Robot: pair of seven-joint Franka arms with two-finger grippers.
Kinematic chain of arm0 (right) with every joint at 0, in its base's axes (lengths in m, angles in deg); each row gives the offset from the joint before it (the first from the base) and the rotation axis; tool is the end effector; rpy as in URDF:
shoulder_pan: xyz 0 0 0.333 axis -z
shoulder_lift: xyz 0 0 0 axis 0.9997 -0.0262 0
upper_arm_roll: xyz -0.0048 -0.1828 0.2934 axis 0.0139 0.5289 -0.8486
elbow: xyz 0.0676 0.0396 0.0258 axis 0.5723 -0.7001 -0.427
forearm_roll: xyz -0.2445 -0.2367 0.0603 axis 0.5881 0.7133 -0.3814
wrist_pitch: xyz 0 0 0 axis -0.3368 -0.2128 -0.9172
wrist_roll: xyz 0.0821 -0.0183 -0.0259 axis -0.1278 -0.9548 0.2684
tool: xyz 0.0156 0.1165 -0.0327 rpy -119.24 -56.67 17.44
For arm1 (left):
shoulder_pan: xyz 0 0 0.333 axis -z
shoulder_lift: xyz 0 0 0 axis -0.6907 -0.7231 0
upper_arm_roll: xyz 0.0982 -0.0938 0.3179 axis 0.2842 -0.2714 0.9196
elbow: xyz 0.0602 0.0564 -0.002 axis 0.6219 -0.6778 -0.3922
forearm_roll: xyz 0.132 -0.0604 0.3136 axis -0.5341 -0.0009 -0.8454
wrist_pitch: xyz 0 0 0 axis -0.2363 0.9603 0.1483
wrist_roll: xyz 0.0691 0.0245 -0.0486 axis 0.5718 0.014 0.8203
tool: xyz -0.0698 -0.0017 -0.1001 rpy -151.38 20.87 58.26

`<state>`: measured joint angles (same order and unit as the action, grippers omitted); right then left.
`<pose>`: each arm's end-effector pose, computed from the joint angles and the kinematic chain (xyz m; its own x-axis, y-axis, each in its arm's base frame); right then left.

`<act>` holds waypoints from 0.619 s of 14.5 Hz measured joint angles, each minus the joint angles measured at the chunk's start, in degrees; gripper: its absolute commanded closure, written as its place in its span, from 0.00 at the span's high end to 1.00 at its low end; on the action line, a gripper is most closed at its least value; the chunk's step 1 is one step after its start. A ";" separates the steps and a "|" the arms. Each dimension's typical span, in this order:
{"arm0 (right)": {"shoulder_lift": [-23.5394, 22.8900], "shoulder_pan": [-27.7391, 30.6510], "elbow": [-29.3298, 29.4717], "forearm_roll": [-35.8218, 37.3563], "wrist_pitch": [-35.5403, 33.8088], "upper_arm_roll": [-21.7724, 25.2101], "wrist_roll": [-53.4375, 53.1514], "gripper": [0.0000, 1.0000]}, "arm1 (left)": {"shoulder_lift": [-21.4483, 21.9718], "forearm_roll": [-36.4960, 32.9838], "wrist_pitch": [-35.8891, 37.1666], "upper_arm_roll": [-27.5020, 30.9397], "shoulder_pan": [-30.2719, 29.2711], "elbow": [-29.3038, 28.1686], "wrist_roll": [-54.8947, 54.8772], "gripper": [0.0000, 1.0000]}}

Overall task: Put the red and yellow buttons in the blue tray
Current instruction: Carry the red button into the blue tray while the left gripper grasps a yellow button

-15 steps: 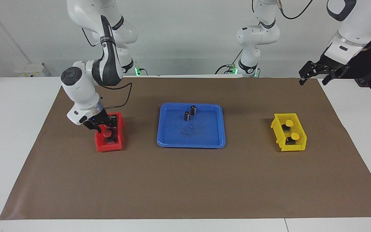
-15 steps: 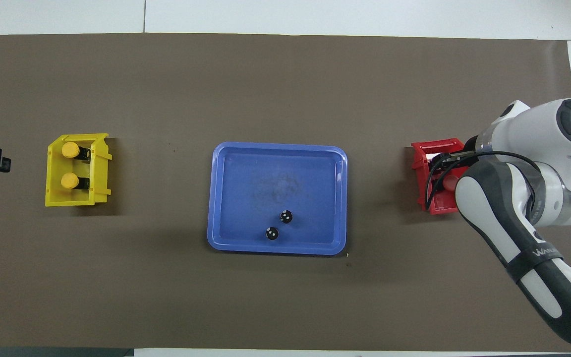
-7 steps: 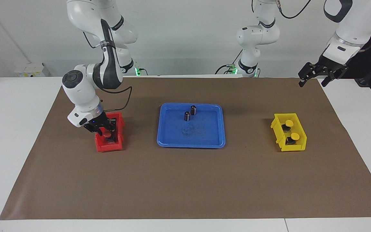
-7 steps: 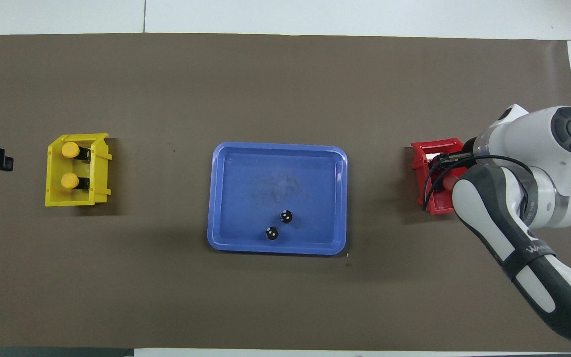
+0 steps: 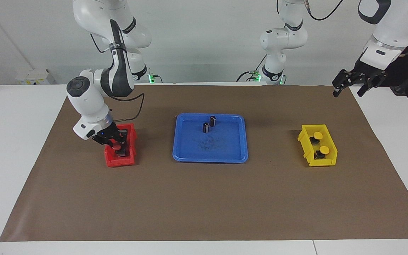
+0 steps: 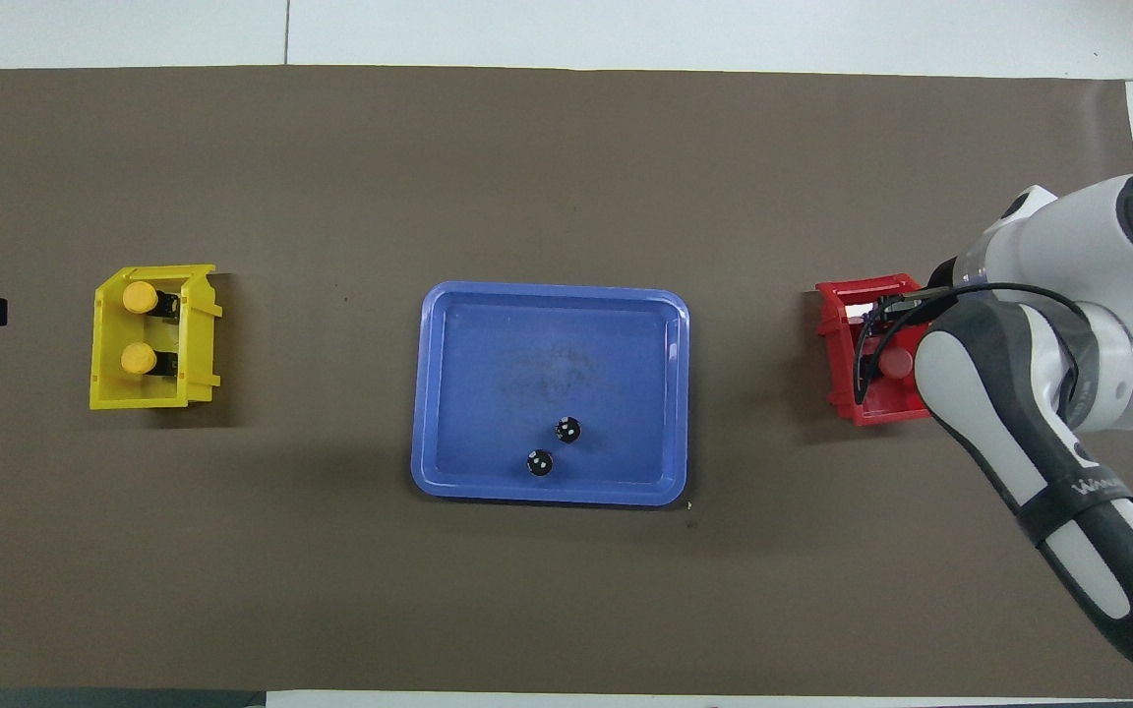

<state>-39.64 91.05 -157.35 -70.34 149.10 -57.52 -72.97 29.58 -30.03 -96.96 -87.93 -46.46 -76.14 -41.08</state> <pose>0.5434 0.0106 0.4423 0.9944 0.1009 -0.0320 0.1002 -0.9947 -0.0221 0.4745 0.0083 0.6423 0.9972 -0.0555 0.0505 -0.0562 -0.9983 0.0123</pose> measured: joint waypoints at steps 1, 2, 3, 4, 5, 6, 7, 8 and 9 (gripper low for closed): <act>-0.06 -0.40 3.87 0.10 -4.26 -0.10 0.00 0.24 | -0.01 0.00 -0.68 0.01 -0.04 -0.16 -0.02 0.90; -0.36 -1.50 7.56 0.11 -7.65 -0.13 -0.29 0.24 | -0.05 0.00 -1.97 0.02 -0.05 -0.70 -0.02 0.87; -1.03 -3.24 10.94 0.22 -9.98 -0.16 -1.93 0.24 | -0.25 0.00 -4.21 0.02 -0.07 -1.94 -0.02 0.80; -1.99 -5.49 13.81 0.62 -11.16 -0.21 -4.76 0.24 | -0.69 0.00 -6.81 0.02 -0.07 -3.47 -0.02 0.73; -3.20 -8.40 16.30 1.14 -11.46 -0.28 -8.74 0.24 | -1.58 0.00 -9.61 0.02 -0.07 -5.07 -0.03 0.68; -4.46 -11.61 18.13 1.48 -11.27 -0.36 -13.39 0.24 | -2.89 0.00 -12.25 0.02 -0.08 -6.36 -0.03 0.66; -5.56 -14.74 19.25 1.64 -10.62 -0.44 -18.22 0.24 | -4.41 0.00 -14.54 0.02 -0.08 -7.26 -0.04 0.65; -6.60 -17.63 19.81 1.68 -9.68 -0.51 -23.02 0.24 | -6.06 0.00 -16.78 0.02 -0.08 -7.95 -0.11 0.65; -7.70 -20.38 20.04 1.81 -8.62 -0.56 -27.65 0.24 | -7.83 0.00 -19.08 0.01 -0.07 -8.47 -0.16 0.65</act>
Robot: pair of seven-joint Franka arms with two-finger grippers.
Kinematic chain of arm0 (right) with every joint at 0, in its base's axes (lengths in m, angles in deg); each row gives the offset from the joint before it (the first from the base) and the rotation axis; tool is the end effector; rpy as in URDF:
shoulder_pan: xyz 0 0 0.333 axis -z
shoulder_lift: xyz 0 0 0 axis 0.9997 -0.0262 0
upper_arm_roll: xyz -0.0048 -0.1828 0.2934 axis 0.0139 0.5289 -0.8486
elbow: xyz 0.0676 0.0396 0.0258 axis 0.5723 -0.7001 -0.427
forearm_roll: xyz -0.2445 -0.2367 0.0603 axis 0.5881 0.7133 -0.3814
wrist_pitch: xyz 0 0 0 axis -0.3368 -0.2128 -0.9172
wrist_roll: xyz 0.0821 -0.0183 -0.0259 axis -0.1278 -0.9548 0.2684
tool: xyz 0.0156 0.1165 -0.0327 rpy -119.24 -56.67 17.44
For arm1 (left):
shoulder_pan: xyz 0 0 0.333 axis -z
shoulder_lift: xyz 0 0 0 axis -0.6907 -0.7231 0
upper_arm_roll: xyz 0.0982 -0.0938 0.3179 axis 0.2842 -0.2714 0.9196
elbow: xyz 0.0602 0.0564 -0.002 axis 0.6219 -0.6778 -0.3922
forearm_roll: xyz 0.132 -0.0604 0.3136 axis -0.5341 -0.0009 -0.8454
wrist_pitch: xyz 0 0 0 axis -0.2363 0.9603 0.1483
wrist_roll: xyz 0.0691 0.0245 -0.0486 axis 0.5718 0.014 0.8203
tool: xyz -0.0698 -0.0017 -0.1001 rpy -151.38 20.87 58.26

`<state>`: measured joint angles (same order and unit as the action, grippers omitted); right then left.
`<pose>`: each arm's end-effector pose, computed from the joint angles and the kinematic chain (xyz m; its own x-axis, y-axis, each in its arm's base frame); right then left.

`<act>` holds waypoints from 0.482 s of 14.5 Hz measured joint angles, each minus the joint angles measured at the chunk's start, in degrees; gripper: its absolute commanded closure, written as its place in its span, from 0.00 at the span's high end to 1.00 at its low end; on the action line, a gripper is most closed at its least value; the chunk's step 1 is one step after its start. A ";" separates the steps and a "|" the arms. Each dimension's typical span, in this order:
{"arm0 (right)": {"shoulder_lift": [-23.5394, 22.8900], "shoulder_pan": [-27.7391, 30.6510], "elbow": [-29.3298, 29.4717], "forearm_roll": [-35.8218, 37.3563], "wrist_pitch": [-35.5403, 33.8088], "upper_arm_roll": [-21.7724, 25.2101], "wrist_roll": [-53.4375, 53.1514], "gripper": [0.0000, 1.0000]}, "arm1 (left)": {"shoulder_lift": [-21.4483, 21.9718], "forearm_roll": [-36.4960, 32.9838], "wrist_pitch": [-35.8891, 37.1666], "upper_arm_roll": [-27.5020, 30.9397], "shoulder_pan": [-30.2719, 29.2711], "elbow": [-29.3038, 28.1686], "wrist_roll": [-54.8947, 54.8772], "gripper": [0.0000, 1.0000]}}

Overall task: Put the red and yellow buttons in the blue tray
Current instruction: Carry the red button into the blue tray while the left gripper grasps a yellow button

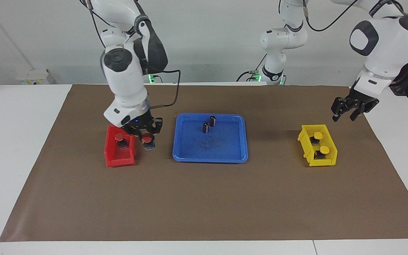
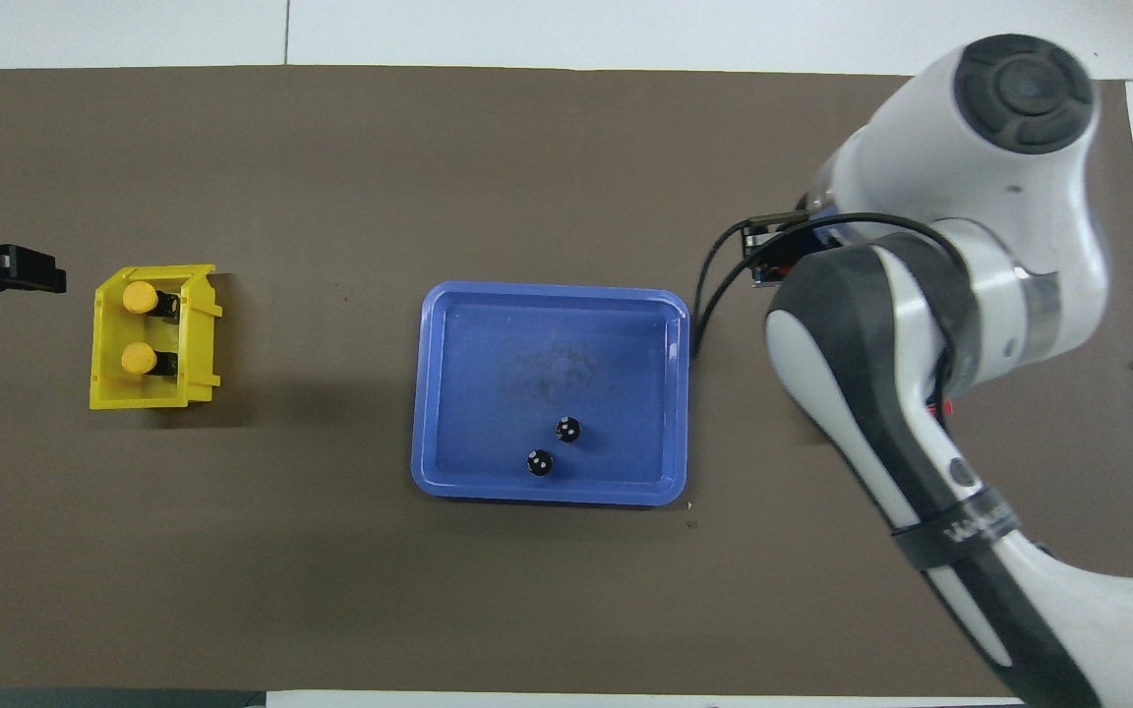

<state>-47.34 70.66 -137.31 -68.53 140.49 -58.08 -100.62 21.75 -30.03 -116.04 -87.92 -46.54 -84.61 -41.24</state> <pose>0.5656 0.2227 0.5012 0.9996 -0.0068 0.0288 -0.0064 -0.9999 -0.0135 0.5349 0.0123 0.5401 0.9938 -0.0506 0.0989 -0.0519 -0.9986 0.0106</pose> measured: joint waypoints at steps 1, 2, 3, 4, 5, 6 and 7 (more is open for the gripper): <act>-1.21 -2.66 0.09 0.17 1.60 -0.04 -4.20 0.24 | -1.89 0.00 -2.13 -0.03 0.01 -0.31 -0.10 0.64; -2.61 -5.30 0.13 0.28 3.51 -0.05 -7.92 0.24 | -3.85 0.00 -3.90 -0.04 0.02 -0.41 -0.14 0.64; -4.17 -7.70 0.16 0.37 5.42 -0.05 -11.22 0.24 | -5.66 0.00 -5.36 -0.03 0.01 -0.42 -0.17 0.64; -5.63 -9.55 0.19 0.45 6.70 -0.03 -13.79 0.24 | -7.06 0.00 -6.65 -0.02 0.01 -0.42 -0.19 0.64; -6.89 -10.85 0.20 0.53 7.47 0.00 -15.53 0.24 | -8.06 0.00 -7.68 -0.01 0.00 -0.42 -0.20 0.64; -7.92 -11.87 0.18 0.57 8.10 0.03 -16.69 0.25 | -8.85 0.00 -8.43 -0.01 -0.01 -0.44 -0.20 0.64; -8.65 -12.62 0.12 0.57 8.67 0.05 -17.62 0.26 | -9.35 0.00 -8.74 -0.01 0.00 -0.51 -0.24 0.64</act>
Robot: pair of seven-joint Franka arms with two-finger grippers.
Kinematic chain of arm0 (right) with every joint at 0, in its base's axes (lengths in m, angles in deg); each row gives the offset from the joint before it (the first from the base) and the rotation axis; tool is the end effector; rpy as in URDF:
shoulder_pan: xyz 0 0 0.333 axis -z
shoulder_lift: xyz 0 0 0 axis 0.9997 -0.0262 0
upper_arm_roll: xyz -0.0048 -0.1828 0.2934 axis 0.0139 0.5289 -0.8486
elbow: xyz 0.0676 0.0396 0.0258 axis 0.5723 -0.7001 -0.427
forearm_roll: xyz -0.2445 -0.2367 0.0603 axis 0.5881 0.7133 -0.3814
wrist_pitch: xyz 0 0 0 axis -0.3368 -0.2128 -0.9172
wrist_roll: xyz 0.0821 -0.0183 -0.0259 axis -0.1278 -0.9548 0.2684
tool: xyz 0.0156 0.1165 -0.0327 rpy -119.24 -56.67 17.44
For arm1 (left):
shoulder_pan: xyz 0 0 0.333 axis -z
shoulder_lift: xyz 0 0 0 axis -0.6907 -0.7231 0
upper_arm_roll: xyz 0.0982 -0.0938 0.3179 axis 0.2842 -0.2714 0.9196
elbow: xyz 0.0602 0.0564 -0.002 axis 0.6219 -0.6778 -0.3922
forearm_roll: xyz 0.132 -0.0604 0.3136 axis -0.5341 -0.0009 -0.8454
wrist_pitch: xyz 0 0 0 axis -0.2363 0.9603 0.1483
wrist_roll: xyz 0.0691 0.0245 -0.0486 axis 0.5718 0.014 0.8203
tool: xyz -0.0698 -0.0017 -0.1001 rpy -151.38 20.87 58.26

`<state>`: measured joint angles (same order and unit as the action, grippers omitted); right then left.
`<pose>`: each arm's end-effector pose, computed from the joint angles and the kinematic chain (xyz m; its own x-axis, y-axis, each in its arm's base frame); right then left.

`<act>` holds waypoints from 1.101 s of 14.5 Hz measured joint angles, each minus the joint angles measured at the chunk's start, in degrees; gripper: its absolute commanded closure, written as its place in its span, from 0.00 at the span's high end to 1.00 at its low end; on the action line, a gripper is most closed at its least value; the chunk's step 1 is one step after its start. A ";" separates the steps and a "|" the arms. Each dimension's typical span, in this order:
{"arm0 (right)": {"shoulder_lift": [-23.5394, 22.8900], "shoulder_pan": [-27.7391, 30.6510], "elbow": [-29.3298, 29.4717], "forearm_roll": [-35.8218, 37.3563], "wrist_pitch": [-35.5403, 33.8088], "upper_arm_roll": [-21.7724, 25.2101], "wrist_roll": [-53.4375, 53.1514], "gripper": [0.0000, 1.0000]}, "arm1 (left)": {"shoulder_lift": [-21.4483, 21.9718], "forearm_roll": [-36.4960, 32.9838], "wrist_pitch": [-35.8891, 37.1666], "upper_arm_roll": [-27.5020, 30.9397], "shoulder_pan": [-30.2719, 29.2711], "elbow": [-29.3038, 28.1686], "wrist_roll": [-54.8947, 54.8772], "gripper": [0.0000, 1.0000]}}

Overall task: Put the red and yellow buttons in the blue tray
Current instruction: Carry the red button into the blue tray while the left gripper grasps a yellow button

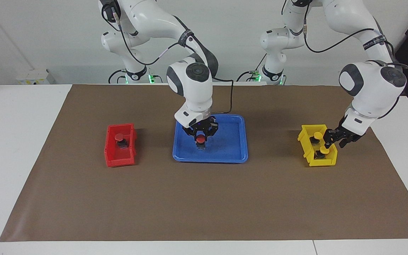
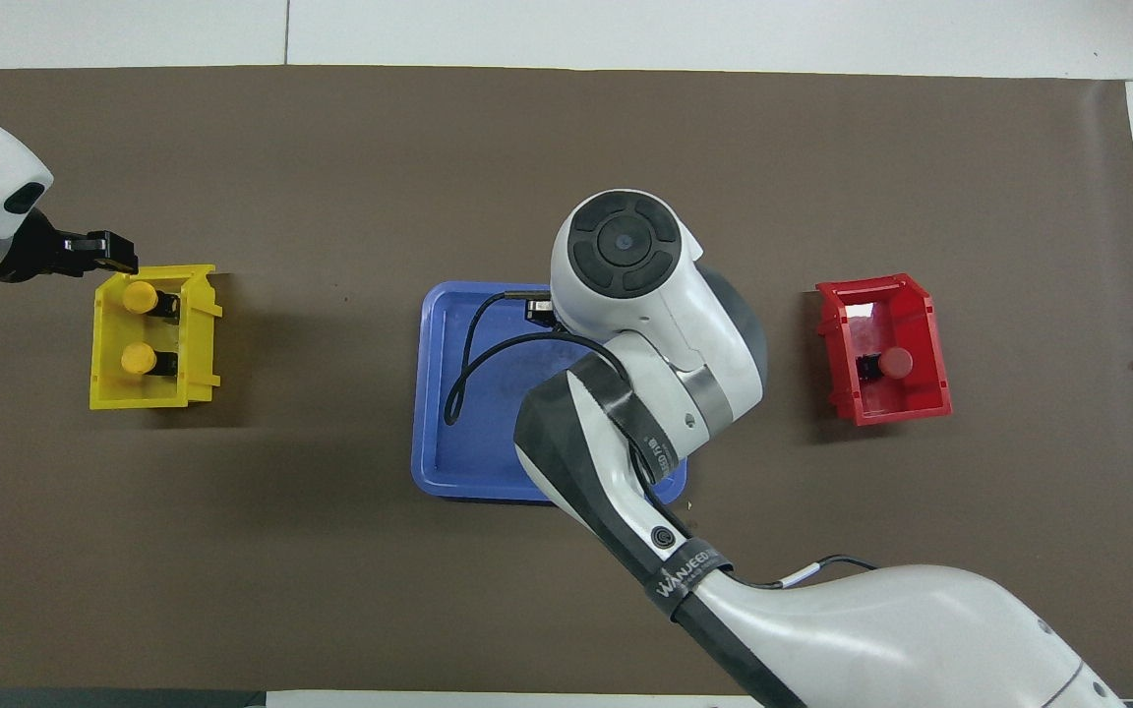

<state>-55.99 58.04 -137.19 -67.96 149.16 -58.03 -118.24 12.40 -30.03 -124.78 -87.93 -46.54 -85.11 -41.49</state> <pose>0.5358 0.3602 0.4214 0.9955 -0.0915 0.0241 -0.0909 -0.9955 -0.0252 0.5782 0.0144 0.4603 0.9955 -0.0517 0.0800 -0.0531 -0.9985 0.0145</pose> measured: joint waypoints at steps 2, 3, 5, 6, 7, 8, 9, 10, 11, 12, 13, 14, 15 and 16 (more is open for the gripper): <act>-0.81 -0.81 -0.64 0.00 1.12 0.02 -0.95 0.28 | -0.55 0.00 -1.19 -0.03 0.02 -1.02 -0.13 0.64; -0.93 -0.82 -1.23 0.00 1.69 0.04 -0.97 0.30 | -0.59 0.00 -2.14 -0.04 0.03 -2.08 -0.17 0.64; -0.93 -0.77 -2.14 0.00 2.27 0.23 -0.97 0.54 | -0.59 0.00 -3.20 -0.03 0.03 -3.79 -0.22 0.64; -0.93 -0.75 -2.43 0.00 2.28 0.26 -0.97 0.66 | -0.59 0.00 -3.42 -0.03 0.03 -4.31 -0.22 0.64; -0.93 -0.75 -2.60 0.00 2.35 0.26 -0.97 0.75 | -0.58 0.00 -3.76 -0.03 0.03 -4.75 -0.23 0.64; -0.92 -0.75 -2.65 0.00 2.52 0.26 -0.97 0.81 | -0.57 0.00 -4.23 -0.03 0.02 -5.15 -0.23 0.64; -0.88 -0.73 -2.64 0.00 2.59 0.28 -0.97 0.81 | -0.57 0.00 -4.58 -0.02 0.02 -5.53 -0.23 0.64; -0.76 -0.65 -2.53 0.02 2.59 0.37 -0.97 0.81 | -0.56 0.00 -5.02 -0.02 0.01 -5.89 -0.23 0.64; -0.54 -0.51 -2.10 0.09 2.42 0.64 -0.97 0.81 | -0.58 0.00 -5.66 -0.02 0.01 -6.24 -0.23 0.64; -0.14 -0.01 -1.27 0.40 1.29 1.03 -0.77 0.81 | -0.58 0.00 -6.54 -0.01 0.00 -6.59 -0.23 0.55; 0.70 1.34 -0.21 0.87 -0.83 1.22 0.76 0.81 | -0.60 0.00 -7.22 0.00 -0.01 -6.94 -0.23 0.19; 2.25 3.63 0.46 1.01 -3.29 1.32 4.19 0.81 | -0.67 0.00 -7.91 0.00 -0.06 -7.28 -0.23 0.02; 4.41 6.74 0.46 1.01 -5.98 1.38 8.36 0.81 | -0.80 0.00 -8.55 0.01 -0.14 -7.56 -0.23 0.01; 6.69 10.19 0.04 0.98 -8.48 1.41 12.67 0.81 | -0.87 0.00 -8.72 0.01 -0.18 -7.58 -0.23 0.01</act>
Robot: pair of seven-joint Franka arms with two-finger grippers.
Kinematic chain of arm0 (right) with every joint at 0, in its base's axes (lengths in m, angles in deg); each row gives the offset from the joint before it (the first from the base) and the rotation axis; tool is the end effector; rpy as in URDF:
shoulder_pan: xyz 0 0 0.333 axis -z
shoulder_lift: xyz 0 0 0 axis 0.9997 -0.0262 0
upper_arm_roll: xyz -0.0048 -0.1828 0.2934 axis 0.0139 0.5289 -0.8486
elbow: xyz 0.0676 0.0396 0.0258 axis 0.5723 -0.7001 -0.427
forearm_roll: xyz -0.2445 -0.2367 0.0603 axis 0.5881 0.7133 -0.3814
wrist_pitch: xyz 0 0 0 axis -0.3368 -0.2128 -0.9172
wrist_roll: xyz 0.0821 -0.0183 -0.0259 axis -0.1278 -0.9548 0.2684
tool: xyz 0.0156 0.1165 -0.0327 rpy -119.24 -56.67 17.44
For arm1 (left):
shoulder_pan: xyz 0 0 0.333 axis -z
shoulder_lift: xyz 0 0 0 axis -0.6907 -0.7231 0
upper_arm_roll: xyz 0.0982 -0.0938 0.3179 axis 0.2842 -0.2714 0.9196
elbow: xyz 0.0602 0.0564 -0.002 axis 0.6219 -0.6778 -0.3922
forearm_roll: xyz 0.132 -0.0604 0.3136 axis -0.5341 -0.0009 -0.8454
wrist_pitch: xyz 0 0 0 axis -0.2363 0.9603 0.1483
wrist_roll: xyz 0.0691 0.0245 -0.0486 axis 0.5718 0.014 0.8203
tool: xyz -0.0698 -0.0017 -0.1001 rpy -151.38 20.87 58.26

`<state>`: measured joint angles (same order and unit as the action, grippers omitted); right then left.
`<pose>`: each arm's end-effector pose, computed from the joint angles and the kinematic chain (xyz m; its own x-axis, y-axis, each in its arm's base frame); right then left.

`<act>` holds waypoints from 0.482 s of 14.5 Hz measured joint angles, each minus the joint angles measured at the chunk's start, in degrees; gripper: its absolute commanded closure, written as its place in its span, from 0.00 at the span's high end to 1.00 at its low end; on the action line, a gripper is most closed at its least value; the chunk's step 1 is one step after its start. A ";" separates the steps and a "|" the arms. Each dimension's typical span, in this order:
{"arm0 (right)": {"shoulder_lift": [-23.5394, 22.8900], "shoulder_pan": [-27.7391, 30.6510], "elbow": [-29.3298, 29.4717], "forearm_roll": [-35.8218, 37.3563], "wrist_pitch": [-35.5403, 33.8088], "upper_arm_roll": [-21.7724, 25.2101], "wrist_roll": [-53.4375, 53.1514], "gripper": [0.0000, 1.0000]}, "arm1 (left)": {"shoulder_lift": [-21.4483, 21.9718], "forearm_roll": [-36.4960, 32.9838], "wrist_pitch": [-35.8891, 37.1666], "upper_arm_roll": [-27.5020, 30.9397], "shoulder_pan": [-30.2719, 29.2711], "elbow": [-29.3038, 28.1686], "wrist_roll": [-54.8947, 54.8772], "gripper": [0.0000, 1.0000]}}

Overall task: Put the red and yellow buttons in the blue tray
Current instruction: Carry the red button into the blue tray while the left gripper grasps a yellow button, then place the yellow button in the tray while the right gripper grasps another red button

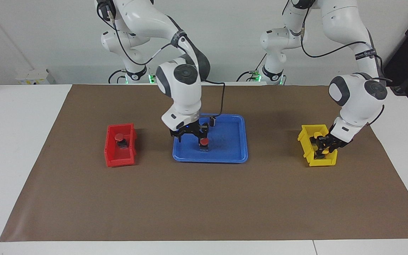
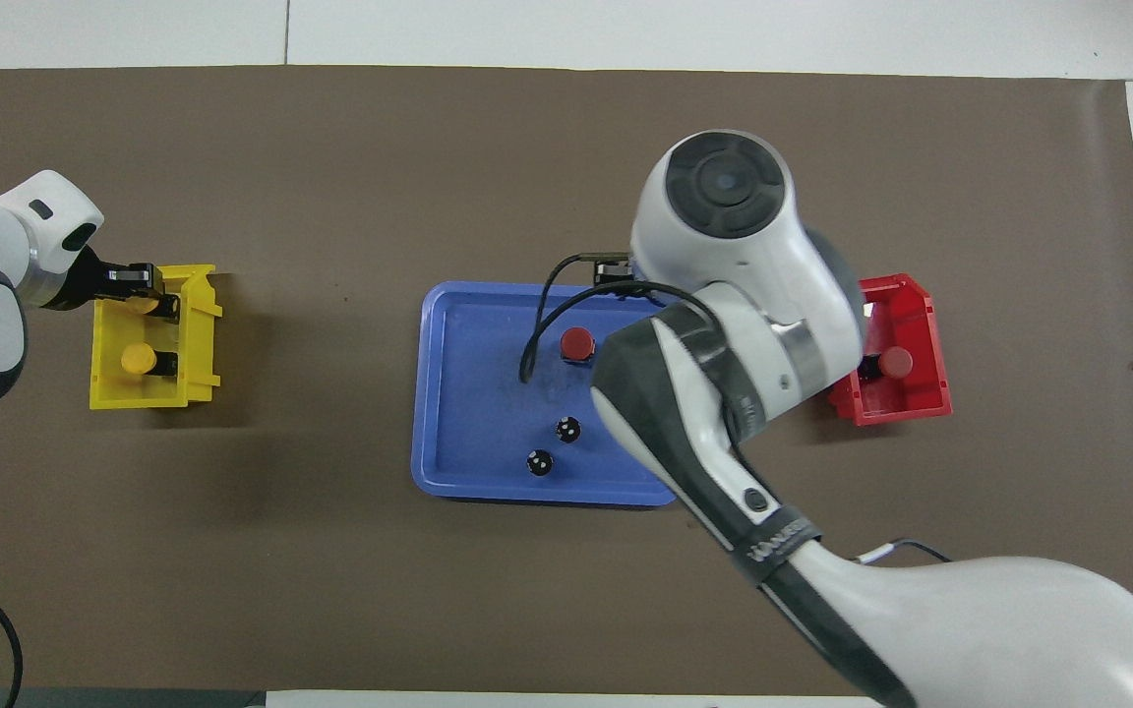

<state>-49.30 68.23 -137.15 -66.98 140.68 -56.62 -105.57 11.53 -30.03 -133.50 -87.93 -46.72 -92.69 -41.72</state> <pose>0.5679 0.2339 0.4817 0.9977 -0.0656 0.0163 -0.0660 -0.9975 0.0243 0.5678 0.0161 0.4101 0.9952 -0.0502 0.0846 -0.0514 -0.9986 0.0127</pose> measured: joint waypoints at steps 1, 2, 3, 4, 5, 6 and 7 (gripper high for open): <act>2.44 3.46 -0.98 -0.11 -2.04 0.02 4.49 0.81 | 0.00 0.00 0.00 0.00 -0.01 0.02 0.00 0.02; 4.94 6.36 -2.47 -0.31 -3.88 0.05 8.45 0.80 | 0.00 0.00 0.02 0.00 -0.03 0.14 0.00 0.02; 7.35 8.40 -4.42 -0.41 -5.64 0.06 11.40 0.80 | -0.01 0.00 0.61 0.00 -0.09 0.74 0.00 0.01; 9.48 9.78 -6.78 -0.42 -6.48 0.06 13.67 0.79 | -0.01 0.00 3.07 0.01 -0.18 2.56 0.00 0.01; 11.10 11.03 -9.28 -0.42 -6.40 0.01 16.26 0.79 | 0.06 -0.01 7.91 0.02 -0.27 6.17 0.00 0.02; 12.13 12.62 -11.59 -0.42 -5.43 -0.05 19.36 0.79 | 0.16 -0.24 14.09 0.03 -0.28 11.16 0.00 0.02; 12.73 14.67 -13.68 -0.42 -3.53 -0.10 22.64 0.79 | 0.36 -0.56 19.81 -0.02 -0.23 16.15 0.57 0.02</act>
<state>-36.57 82.90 -150.83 -67.40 137.15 -56.72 -82.93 11.89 -30.59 -113.69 -87.95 -46.95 -76.54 -41.15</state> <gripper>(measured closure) 0.211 0.595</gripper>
